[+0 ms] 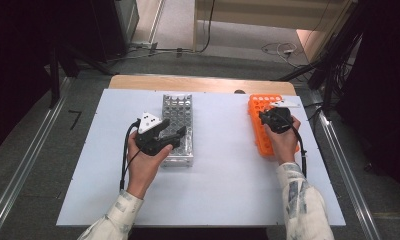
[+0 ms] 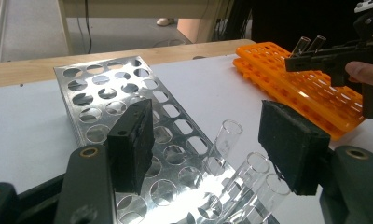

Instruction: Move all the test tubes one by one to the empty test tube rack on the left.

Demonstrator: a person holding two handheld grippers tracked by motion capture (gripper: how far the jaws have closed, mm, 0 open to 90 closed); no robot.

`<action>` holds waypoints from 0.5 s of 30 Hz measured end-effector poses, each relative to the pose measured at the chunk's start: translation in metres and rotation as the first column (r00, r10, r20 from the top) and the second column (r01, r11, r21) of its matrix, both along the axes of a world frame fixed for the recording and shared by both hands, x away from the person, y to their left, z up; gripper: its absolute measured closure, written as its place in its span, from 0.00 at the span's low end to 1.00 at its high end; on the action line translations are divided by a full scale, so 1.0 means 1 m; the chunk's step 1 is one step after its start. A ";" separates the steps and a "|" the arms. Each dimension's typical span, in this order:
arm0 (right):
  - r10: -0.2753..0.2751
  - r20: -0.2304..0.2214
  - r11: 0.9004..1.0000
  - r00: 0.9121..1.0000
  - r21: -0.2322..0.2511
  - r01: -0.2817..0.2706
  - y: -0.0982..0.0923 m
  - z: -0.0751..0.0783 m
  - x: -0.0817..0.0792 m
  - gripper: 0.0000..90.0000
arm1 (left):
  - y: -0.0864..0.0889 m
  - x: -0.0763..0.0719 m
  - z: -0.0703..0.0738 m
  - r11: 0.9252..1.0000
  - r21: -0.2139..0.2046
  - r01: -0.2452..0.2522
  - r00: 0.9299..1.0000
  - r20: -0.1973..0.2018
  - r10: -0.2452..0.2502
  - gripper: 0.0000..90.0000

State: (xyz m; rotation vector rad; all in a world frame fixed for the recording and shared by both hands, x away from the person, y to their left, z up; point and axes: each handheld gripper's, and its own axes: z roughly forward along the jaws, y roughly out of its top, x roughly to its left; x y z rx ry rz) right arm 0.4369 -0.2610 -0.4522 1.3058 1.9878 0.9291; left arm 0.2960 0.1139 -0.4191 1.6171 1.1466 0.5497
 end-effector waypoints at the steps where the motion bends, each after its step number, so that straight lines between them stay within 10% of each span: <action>1: 0.006 0.002 1.000 1.000 0.000 -0.006 0.000 0.001 0.000 0.81 | 0.000 0.000 0.000 1.000 0.000 0.000 1.000 0.000 0.000 0.40; 15: 0.048 0.074 0.997 0.996 0.057 -0.052 -0.006 0.028 -0.017 0.82 | -0.002 -0.001 0.003 1.000 -0.004 -0.002 1.000 0.009 0.002 0.40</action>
